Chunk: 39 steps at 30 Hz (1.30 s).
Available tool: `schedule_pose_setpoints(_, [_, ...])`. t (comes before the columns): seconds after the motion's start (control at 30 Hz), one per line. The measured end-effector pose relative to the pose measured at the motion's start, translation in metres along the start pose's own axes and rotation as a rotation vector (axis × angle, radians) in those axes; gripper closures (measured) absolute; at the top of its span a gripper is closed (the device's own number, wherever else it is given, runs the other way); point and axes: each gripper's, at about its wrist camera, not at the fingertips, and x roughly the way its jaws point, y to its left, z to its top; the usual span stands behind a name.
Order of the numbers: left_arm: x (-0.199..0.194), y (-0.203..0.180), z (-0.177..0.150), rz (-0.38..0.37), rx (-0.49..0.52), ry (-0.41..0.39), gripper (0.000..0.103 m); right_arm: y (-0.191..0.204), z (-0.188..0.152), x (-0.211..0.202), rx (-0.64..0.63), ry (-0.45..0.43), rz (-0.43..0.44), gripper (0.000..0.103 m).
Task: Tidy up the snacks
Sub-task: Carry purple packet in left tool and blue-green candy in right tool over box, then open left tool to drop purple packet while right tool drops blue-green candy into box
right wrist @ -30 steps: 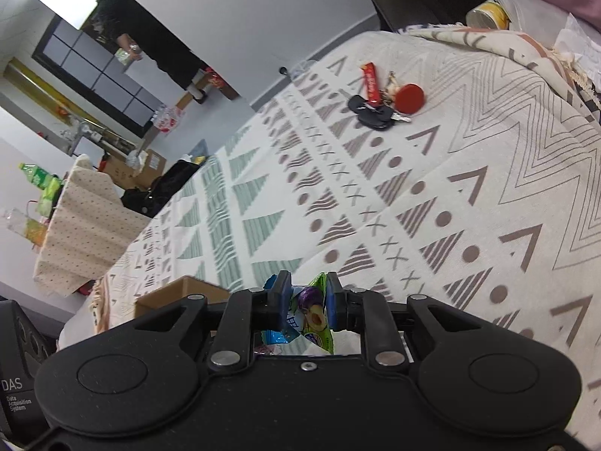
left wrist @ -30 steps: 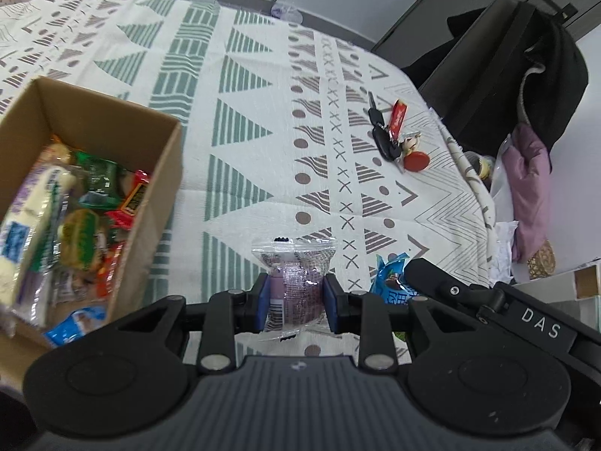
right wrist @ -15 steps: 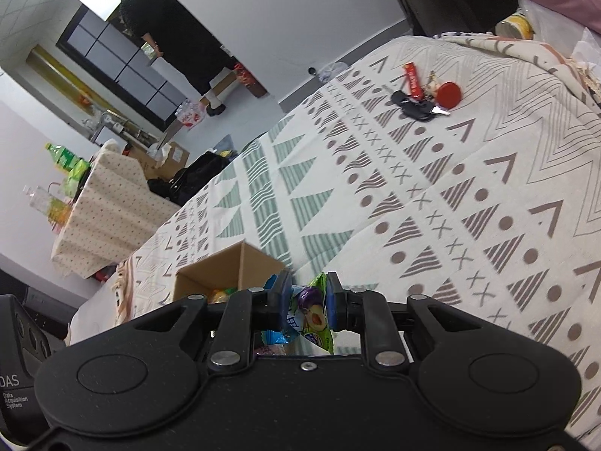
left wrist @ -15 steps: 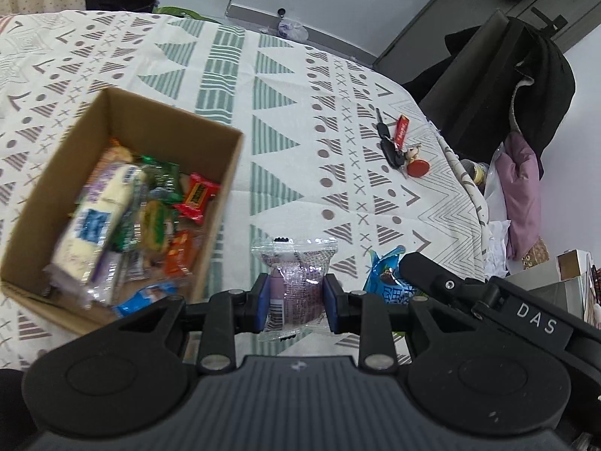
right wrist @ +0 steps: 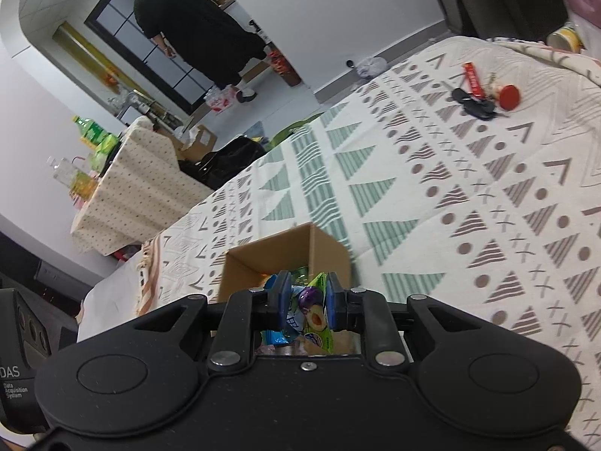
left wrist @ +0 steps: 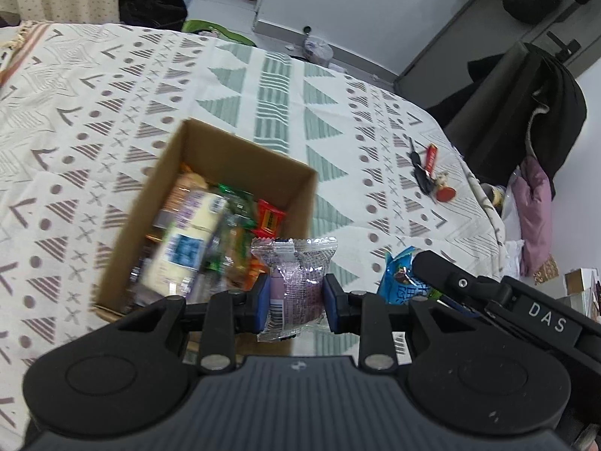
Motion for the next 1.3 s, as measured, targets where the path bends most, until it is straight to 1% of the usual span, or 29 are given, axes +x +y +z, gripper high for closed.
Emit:
schedule_pose_setpoints(0.13, [-0.003, 0.015, 0.005, 0.003, -0.019, 0.004, 0.074, 0.016, -0.003, 0.009, -0.020, 0.013, 0.014, 0.084])
schedule_pose_setpoints(0.17, [-0.003, 0.018, 0.006, 0.003, -0.023, 0.008, 0.071, 0.019, -0.004, 0.012, -0.023, 0.017, 0.018, 0.084])
schedule_pose_setpoints(0.23, [-0.003, 0.024, 0.009, 0.014, -0.027, 0.018, 0.069, 0.026, -0.006, 0.017, -0.030, 0.025, 0.022, 0.084])
schedule_pose_setpoints(0.3, [-0.005, 0.030, 0.012, 0.028, -0.034, 0.022, 0.063, 0.032, -0.007, 0.022, -0.033, 0.033, 0.025, 0.084])
schedule_pose_setpoints(0.37, [-0.010, 0.037, 0.015, 0.036, -0.045, 0.007, 0.055, 0.037, -0.008, 0.026, -0.035, 0.037, 0.030, 0.084])
schedule_pose_setpoints(0.5, [-0.015, 0.045, 0.022, 0.064, -0.033, 0.010, 0.047, 0.048, -0.006, 0.034, -0.033, 0.037, 0.040, 0.083])
schedule_pose_setpoints(0.53, [-0.016, 0.048, 0.023, 0.070, -0.037, 0.011, 0.043, 0.049, -0.005, 0.035, -0.029, 0.035, 0.046, 0.077])
schedule_pose_setpoints(0.57, [-0.017, 0.050, 0.025, 0.077, -0.043, 0.009, 0.038, 0.050, -0.004, 0.037, -0.018, 0.033, 0.042, 0.076])
schedule_pose_setpoints(0.63, [-0.019, 0.053, 0.026, 0.086, -0.045, 0.003, 0.032, 0.050, -0.002, 0.038, -0.005, 0.027, 0.034, 0.065])
schedule_pose_setpoints(0.67, [-0.020, 0.053, 0.027, 0.090, -0.044, 0.001, 0.029, 0.049, -0.002, 0.039, -0.006, 0.027, 0.033, 0.063])
schedule_pose_setpoints(0.73, [-0.020, 0.053, 0.026, 0.097, -0.042, 0.002, 0.026, 0.047, -0.004, 0.037, -0.005, 0.031, 0.022, 0.054])
schedule_pose_setpoints(0.77, [-0.020, 0.053, 0.025, 0.099, -0.041, 0.004, 0.024, 0.044, -0.005, 0.035, -0.003, 0.033, 0.014, 0.051])
schedule_pose_setpoints(0.83, [-0.019, 0.052, 0.022, 0.101, -0.036, 0.011, 0.023, 0.039, -0.008, 0.031, -0.002, 0.038, -0.003, 0.044])
schedule_pose_setpoints(0.97, [-0.021, 0.045, 0.015, 0.096, -0.009, 0.016, 0.023, 0.027, -0.012, 0.014, -0.007, 0.043, -0.039, 0.038])
schedule_pose_setpoints(1.03, [-0.024, 0.041, 0.011, 0.093, -0.002, 0.010, 0.023, 0.021, -0.013, 0.003, -0.010, 0.034, -0.050, 0.030])
schedule_pose_setpoints(1.1, [-0.026, 0.035, 0.007, 0.092, 0.011, 0.002, 0.023, 0.015, -0.014, -0.008, -0.015, 0.018, -0.060, 0.025])
schedule_pose_setpoints(1.23, [-0.030, 0.023, -0.002, 0.078, 0.030, 0.000, 0.022, 0.004, -0.018, -0.029, -0.017, -0.007, -0.080, 0.017])
schedule_pose_setpoints(1.3, [-0.031, 0.016, -0.008, 0.087, 0.047, -0.002, 0.020, -0.002, -0.022, -0.039, -0.018, -0.020, -0.088, 0.013])
